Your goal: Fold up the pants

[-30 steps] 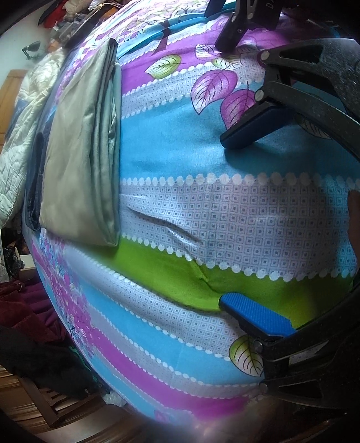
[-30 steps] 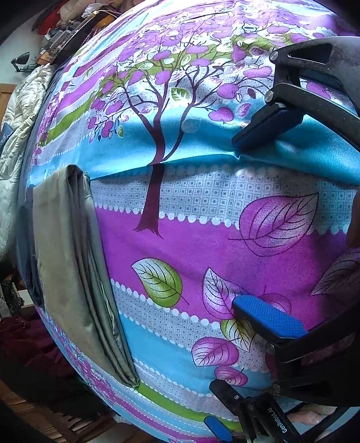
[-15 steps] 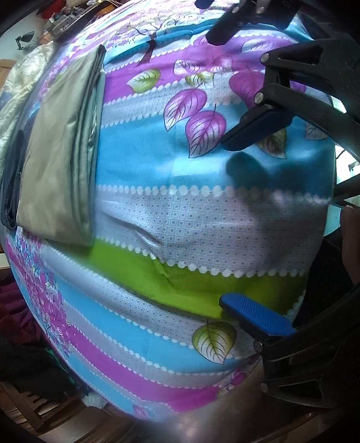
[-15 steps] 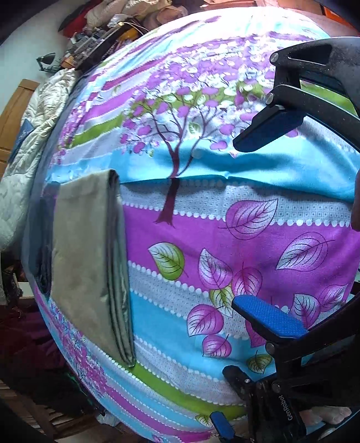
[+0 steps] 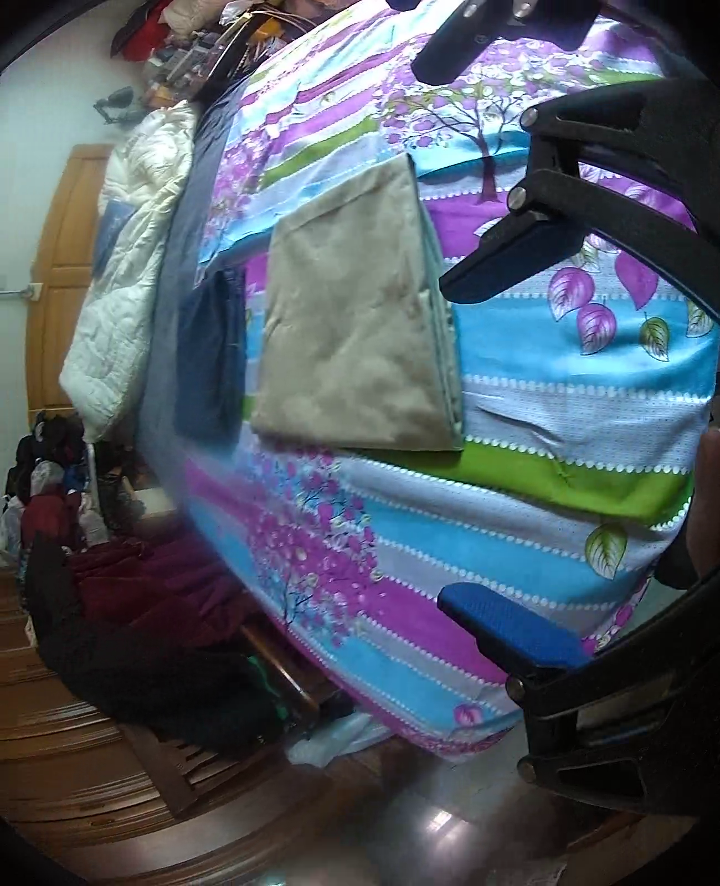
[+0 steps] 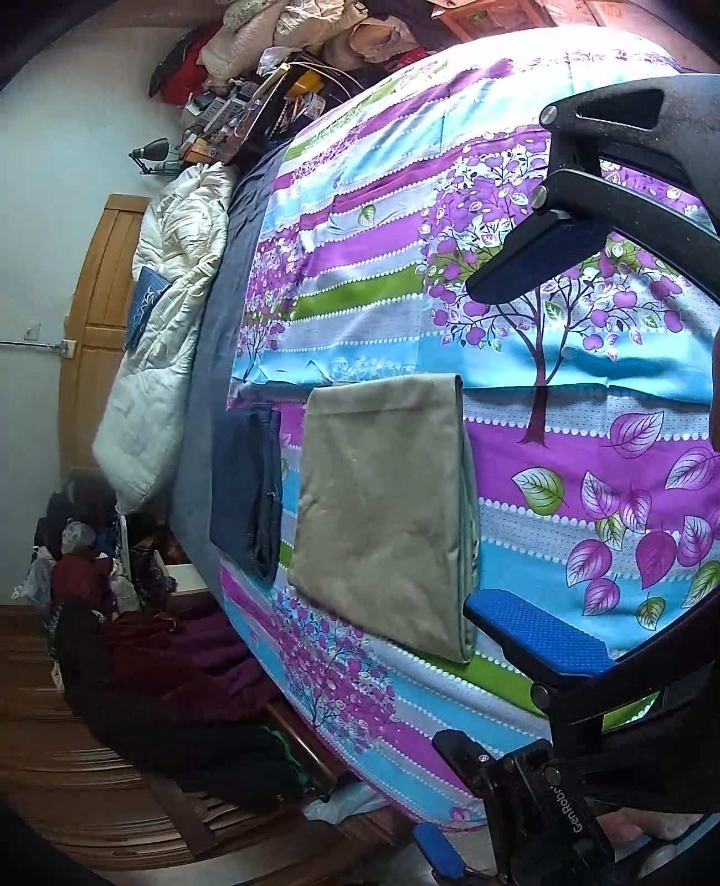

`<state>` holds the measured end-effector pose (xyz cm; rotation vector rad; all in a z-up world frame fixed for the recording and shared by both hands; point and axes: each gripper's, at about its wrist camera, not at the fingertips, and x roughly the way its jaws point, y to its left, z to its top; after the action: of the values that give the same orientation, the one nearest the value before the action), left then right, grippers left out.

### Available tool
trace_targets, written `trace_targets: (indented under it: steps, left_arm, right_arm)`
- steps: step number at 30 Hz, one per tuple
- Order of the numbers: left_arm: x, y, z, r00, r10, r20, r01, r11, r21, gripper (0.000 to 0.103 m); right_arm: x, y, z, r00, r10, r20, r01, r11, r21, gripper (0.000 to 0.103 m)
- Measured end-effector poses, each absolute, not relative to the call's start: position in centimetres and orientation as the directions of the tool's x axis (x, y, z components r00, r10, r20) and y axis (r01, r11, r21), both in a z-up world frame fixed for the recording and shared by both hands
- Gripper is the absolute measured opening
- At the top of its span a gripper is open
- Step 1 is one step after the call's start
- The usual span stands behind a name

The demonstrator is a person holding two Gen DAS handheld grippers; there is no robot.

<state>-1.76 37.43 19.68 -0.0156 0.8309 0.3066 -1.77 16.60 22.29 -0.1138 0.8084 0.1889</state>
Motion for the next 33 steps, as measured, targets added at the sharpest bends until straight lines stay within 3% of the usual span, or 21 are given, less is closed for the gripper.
trace_targets:
  steps: [5,33]
  left_arm:
    - [-1.5,38.1,20.0,0.651,0.241,-0.719,-0.291,0.955,0.057,0.101]
    - [-2.7,37.4,18.9,0.644,0.248,-0.724,-0.306,0.951,0.054,0.101]
  right_arm:
    - [-2.1,16.9,21.7,0.661,0.121,-0.741,-0.196,0.98,-0.015,0.103]
    - [-3.3,18.6,19.3,0.622,0.129,-0.772,-0.236,0.971,-0.029,0.103]
